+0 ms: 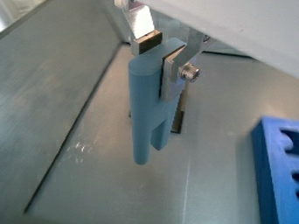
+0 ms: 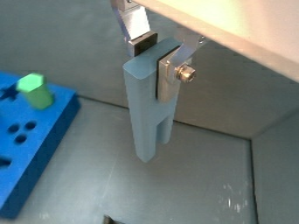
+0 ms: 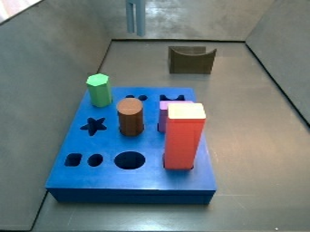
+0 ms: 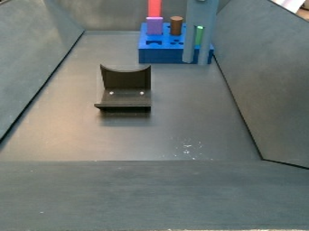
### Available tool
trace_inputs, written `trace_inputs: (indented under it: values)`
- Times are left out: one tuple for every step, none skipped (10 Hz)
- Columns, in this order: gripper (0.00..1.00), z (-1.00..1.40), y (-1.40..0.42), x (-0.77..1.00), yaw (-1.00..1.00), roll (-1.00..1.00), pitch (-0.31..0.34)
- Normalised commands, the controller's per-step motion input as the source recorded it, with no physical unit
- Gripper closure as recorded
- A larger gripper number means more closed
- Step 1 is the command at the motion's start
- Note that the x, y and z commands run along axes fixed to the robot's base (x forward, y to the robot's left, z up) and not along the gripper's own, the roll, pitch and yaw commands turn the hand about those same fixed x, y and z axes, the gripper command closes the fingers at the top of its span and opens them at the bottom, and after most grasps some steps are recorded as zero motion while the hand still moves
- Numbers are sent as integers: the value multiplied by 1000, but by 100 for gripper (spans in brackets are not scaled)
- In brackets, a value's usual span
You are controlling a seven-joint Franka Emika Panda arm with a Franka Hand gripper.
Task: Pick up the square-circle object. Move up. Rotate the square-circle object. Place the square-circle object on the fixture. Regrasp the square-circle object. Move to above the board. Insert the square-circle object.
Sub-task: Rotate the square-circle object.
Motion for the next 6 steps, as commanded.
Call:
trace_inputs:
  values:
    - [100,3,28,7,-1000,-63,34]
    - [100,2,26,7,-1000,-70,38]
    - [100,2,26,8,-1000,-80,44]
    - [100,2,25,8,-1000,-91,50]
    - [100,2,25,8,-1000,-111,60]
    - [100,2,25,8,-1000,-124,67]
